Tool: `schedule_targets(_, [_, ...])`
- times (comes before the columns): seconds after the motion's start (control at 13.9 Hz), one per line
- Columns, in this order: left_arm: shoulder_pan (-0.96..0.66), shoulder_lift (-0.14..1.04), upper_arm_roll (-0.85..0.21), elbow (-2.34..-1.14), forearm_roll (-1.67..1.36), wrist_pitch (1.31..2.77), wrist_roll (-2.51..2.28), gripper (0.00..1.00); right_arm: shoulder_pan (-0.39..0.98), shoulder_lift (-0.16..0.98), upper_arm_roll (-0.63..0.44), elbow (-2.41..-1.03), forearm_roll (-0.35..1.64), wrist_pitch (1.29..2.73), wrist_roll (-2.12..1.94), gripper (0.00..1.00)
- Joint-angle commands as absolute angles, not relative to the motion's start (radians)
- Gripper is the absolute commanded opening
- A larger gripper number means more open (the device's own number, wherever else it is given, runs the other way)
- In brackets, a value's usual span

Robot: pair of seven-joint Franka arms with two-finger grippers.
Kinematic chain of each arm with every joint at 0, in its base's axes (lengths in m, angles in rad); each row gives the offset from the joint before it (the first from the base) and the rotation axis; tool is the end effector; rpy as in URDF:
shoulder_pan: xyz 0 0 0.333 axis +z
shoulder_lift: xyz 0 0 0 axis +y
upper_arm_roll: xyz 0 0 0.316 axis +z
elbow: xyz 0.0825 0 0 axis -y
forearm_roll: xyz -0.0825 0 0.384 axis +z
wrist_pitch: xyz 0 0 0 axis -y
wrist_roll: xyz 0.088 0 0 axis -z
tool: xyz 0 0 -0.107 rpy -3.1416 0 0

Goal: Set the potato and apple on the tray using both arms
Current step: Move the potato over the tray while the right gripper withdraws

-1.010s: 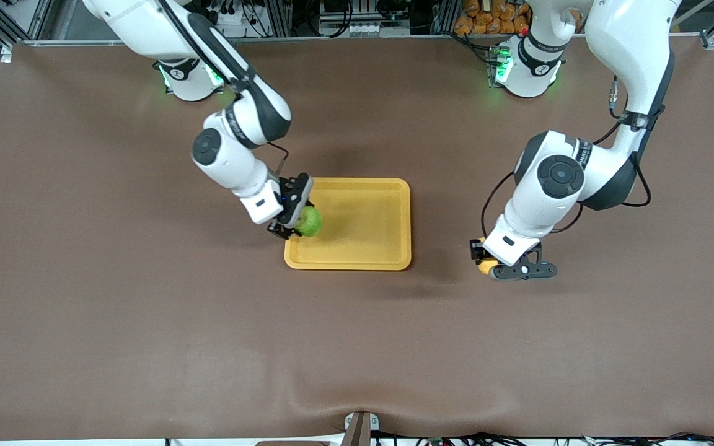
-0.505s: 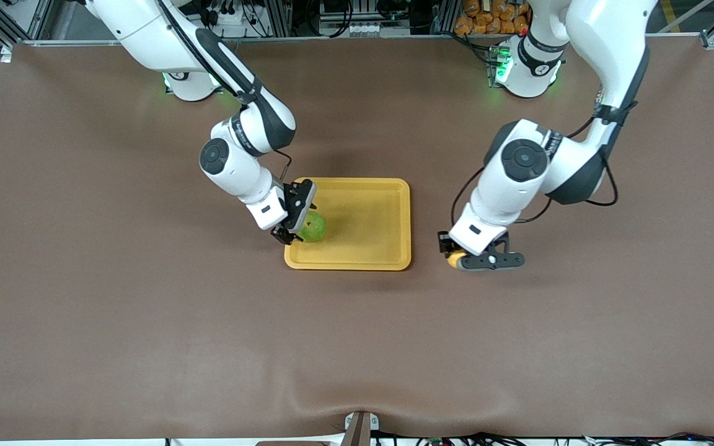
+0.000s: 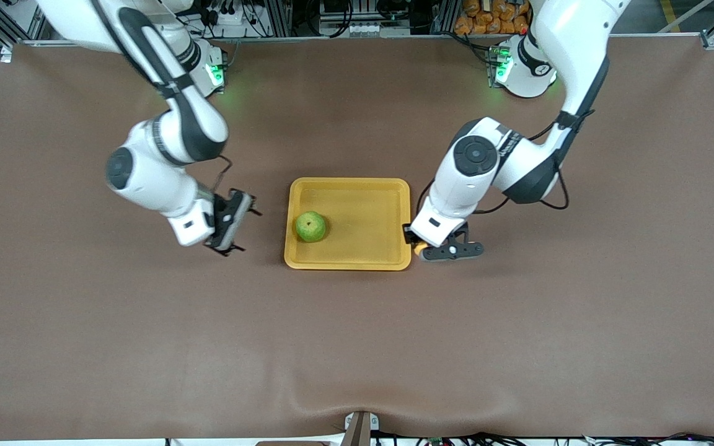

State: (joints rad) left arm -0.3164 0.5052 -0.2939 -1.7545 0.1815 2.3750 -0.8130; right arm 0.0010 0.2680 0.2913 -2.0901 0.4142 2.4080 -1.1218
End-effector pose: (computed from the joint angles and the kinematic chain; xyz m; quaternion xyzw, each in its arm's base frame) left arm 0.5648 -0.3686 0.3055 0.9955 0.0624 0.0524 0.0474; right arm 0.5621 0.1679 0.3065 -0.8387 -0.5137 -0.0950 0.1540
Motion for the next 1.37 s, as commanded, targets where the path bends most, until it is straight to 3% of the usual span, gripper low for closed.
schedule_targets(0.0, [-0.348, 0.563, -0.291, -1.707, 0.21, 2.362, -0.876, 0.0, -0.078, 0.215, 0.307, -2.092, 0.371, 2.349, -1.128, 1.0])
schedule_targets(0.43, [-0.465, 0.66, -0.247, -1.647, 0.218, 2.368, -0.974, 0.0, -0.132, 0.089, 0.268, -2.06, 0.278, 2.192, -0.972, 1.0])
schedule_targets(0.72, [-0.486, 0.699, -0.242, -1.646, 0.376, 2.368, -1.055, 0.0, -0.166, 0.048, 0.255, -1.897, 0.166, 1.911, -0.755, 1.0])
schedule_targets(0.87, [-0.492, 0.707, -0.242, -1.643, 0.38, 2.368, -1.057, 0.0, -0.121, 0.052, 0.169, -1.763, 0.076, 1.792, -0.73, 1.0])
schedule_targets(1.08, [-0.494, 0.709, -0.242, -1.643, 0.385, 2.368, -1.057, 0.0, -0.032, 0.032, -0.012, -1.713, 0.052, 1.738, -0.7, 1.0])
schedule_targets(1.15, [-0.492, 0.709, -0.242, -1.644, 0.385, 2.368, -1.057, 0.05, -0.019, 0.006, -0.053, -1.715, 0.055, 1.74, -0.655, 1.0])
schedule_targets(1.23, [-0.491, 0.71, -0.242, -1.643, 0.384, 2.367, -1.057, 0.16, -0.017, -0.012, -0.07, -1.715, 0.055, 1.74, -0.628, 1.0])
schedule_targets(1.3, [-0.492, 0.715, -0.242, -1.643, 0.385, 2.368, -1.054, 0.48, -0.017, -0.021, -0.081, -1.715, 0.055, 1.735, -0.592, 1.0])
